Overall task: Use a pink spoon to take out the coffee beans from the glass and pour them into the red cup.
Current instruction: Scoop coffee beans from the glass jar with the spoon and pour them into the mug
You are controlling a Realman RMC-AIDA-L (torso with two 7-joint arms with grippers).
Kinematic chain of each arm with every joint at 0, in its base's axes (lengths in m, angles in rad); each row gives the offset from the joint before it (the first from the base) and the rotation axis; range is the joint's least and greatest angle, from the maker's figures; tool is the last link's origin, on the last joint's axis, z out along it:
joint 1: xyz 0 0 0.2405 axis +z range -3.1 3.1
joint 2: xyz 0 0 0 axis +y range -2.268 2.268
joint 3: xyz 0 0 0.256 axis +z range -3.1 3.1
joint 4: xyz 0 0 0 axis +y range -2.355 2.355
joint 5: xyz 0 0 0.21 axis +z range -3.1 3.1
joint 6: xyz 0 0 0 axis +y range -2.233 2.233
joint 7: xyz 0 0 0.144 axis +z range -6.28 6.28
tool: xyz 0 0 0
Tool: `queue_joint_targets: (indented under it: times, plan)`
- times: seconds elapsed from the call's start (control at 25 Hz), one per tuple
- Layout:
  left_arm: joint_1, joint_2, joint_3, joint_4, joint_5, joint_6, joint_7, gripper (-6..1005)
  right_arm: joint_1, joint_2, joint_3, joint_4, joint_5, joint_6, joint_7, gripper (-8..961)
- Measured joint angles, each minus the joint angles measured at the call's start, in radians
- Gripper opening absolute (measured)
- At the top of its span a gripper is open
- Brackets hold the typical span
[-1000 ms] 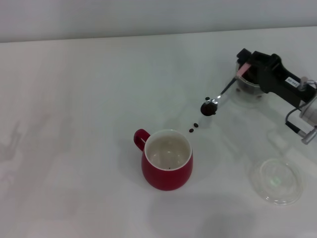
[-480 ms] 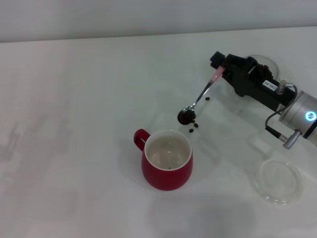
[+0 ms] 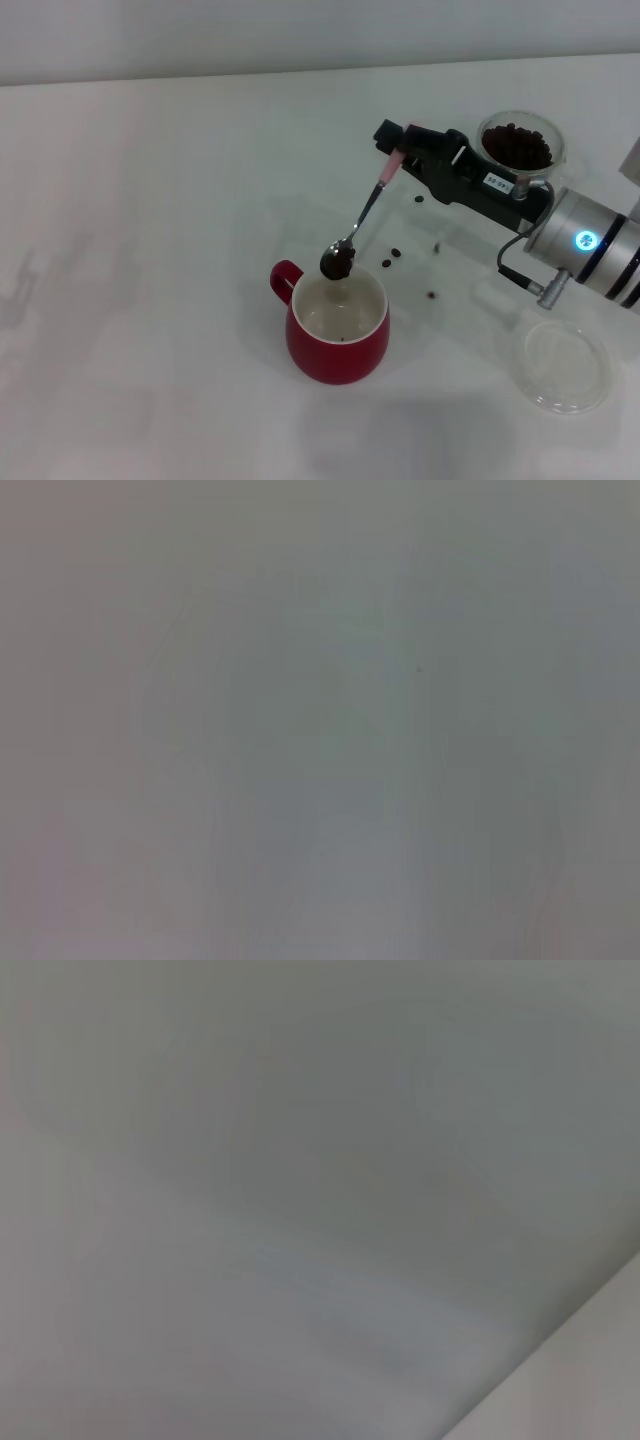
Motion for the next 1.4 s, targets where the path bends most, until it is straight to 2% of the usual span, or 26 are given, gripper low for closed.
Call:
queue_joint_targets:
  times: [0.84,1.4]
  plan:
    - [0.009,0.0,0.0,0.01,0.002,0.008,0.0,580,0.042,0.0,-0.003,-0.02,-0.11,0.096,-0.336,191]
    - [0.011,0.0,0.0,0.011,0.004,0.01,0.0,578,0.053,0.0,-0.003,-0.04,-0.124,0.14,-0.503,193]
